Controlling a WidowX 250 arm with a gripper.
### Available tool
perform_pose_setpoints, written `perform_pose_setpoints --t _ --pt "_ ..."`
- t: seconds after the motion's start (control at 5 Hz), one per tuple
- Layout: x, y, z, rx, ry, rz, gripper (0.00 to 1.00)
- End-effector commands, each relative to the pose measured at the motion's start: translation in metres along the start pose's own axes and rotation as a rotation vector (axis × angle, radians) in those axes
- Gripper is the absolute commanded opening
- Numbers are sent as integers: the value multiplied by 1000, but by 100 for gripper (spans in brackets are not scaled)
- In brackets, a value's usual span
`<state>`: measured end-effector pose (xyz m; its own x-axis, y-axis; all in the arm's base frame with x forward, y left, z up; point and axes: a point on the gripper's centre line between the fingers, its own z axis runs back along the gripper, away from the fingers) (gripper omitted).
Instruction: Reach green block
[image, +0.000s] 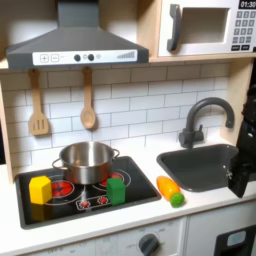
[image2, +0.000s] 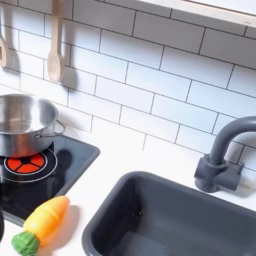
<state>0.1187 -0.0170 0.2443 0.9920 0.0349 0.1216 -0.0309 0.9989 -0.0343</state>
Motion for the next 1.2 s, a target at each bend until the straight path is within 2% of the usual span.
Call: perform_pose_setpoints --t 0.0,0.4,0.6,0.8,1.0 --pt "0 0 0 0 0 0 100" --pt "15 12 -9 21 6 25 100" --pt "27 18 -13 23 2 33 100" --pt "40 25 -17 40 -6 40 100" --pt "55 32 -19 39 -13 44 100"
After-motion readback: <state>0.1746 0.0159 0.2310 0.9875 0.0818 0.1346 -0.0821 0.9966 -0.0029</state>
